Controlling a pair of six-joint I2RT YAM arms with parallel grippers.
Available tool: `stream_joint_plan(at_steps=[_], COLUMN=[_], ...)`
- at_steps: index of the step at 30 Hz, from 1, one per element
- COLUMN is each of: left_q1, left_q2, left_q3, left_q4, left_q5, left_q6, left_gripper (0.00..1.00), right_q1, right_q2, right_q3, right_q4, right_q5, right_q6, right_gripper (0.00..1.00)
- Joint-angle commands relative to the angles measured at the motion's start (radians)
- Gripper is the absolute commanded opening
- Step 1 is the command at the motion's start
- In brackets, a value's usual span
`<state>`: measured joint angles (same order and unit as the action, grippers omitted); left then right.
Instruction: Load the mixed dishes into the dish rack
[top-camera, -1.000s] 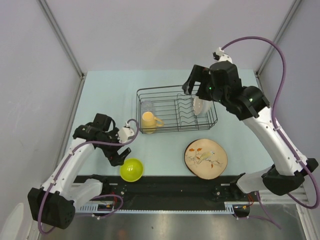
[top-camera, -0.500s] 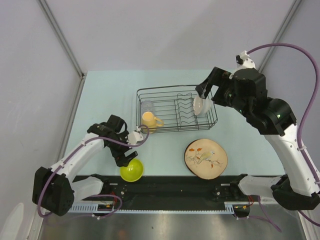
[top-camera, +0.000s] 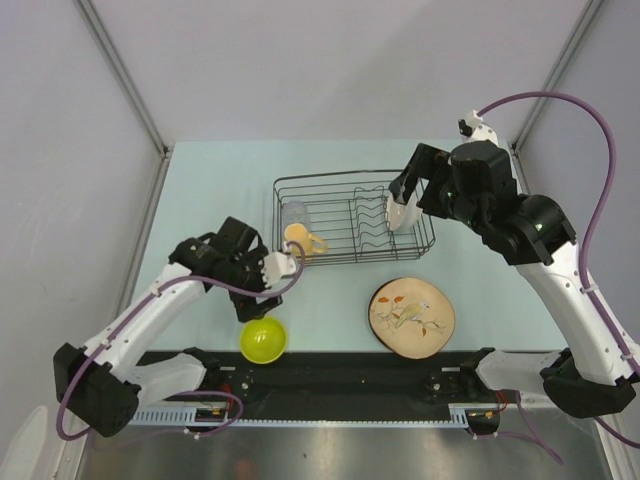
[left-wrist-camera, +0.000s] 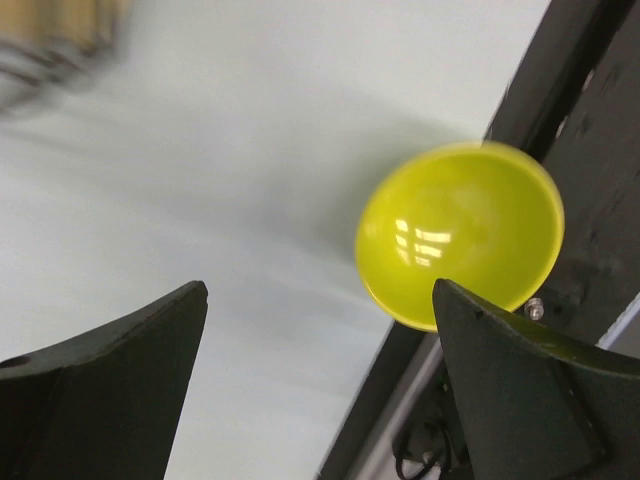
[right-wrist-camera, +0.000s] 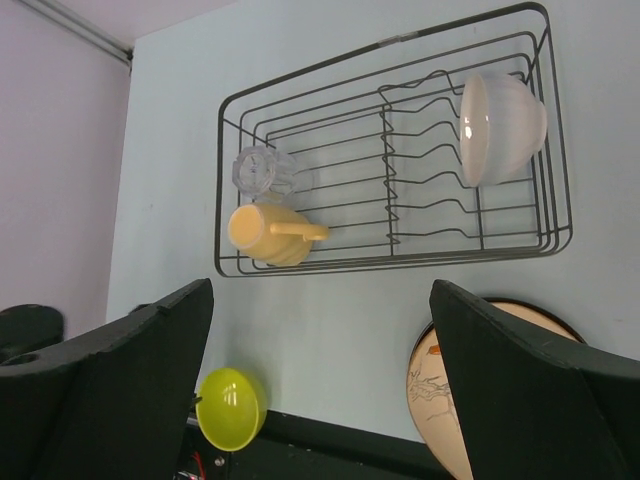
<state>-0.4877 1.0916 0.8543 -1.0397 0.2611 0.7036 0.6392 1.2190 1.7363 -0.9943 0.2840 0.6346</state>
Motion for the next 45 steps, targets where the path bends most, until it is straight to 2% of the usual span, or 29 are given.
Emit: stream_joint_plan(at_steps=[1,4,6,9,16,23,24,26,29,33,36,38,40,45], left_q1=[-0.080,-0.172,-0.272,-0.362,-0.428,-0.496,-0.506,-0.523,-0.555,-0.555,-0.555,-0.555,-0.555,-0.555], left_q2=[0.025,0.042,0.042,0.056,0.083,0.149,0.178,0.201,0.243,0.324,0.381,0.438,0.491,0.527], left_q3=[0.303,0.328,0.266,0.210,0.190,0.170,0.170,0.176,0.213,0.195,0.199,0.261,0.331,0.373], left_q4=[-0.138,-0.227,-0.232,-0.261,-0.321,-0.269,-0.261,-0.250,-0.244,-0.200,-0.183,-0.183,-0.172,-0.177], left_q5=[0.095,0.115,0.055,0.049,0.003,-0.020,-0.029,-0.052,-0.080,-0.233,-0.298,-0.327,-0.330,-0.327], left_q6=[-0.093,-0.121,-0.148,-0.179,-0.223,-0.286,-0.299,-0.312,-0.331,-0.400,-0.426,-0.441,-0.454,-0.455], left_gripper=[1.00,1.00,1.00,0.96,0.92,0.88,0.88,1.00,1.00,1.00,1.00,1.00,1.00,1.00], right_q1=[-0.007,-0.009,-0.007,-0.012,-0.033,-0.036,-0.036,-0.039,-0.050,-0.072,-0.091,-0.110,-0.119,-0.150], right_q2=[-0.016,-0.015,-0.021,-0.030,-0.036,-0.024,-0.021,-0.016,-0.013,-0.001,0.010,0.020,0.024,0.017], right_q3=[0.002,-0.006,-0.014,-0.020,-0.024,-0.021,-0.020,-0.018,-0.020,-0.023,-0.021,-0.026,-0.027,-0.023], right_q4=[-0.004,-0.001,-0.003,-0.015,-0.032,-0.027,-0.032,-0.036,-0.041,-0.040,-0.032,-0.027,-0.020,-0.035], right_q5=[0.038,0.040,0.047,0.063,0.073,0.070,0.073,0.084,0.086,0.075,0.057,0.043,0.030,0.029], right_q6=[-0.012,-0.010,-0.007,-0.007,-0.012,-0.010,-0.010,-0.018,-0.026,-0.045,-0.065,-0.072,-0.082,-0.108], right_gripper=[0.95,0.95,0.95,0.95,0.95,0.94,0.94,0.94,0.95,0.95,0.95,0.95,0.95,0.95])
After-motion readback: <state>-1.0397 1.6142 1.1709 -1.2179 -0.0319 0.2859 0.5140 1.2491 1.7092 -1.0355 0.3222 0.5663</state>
